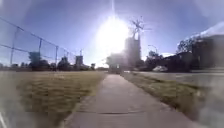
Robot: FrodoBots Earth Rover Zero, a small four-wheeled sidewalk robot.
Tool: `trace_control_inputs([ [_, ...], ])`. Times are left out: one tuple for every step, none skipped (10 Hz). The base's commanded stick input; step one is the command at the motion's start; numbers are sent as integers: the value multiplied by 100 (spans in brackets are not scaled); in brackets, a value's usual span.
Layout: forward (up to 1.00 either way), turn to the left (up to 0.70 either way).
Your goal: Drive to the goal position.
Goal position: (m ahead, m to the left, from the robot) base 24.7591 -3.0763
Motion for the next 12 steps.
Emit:
trace_control_inputs([
  [100,0],
  [100,0],
  [100,0],
  [100,0],
  [100,0],
  [100,0],
  [100,0],
  [100,0],
  [100,0],
  [100,0],
  [100,0],
  [100,0],
])
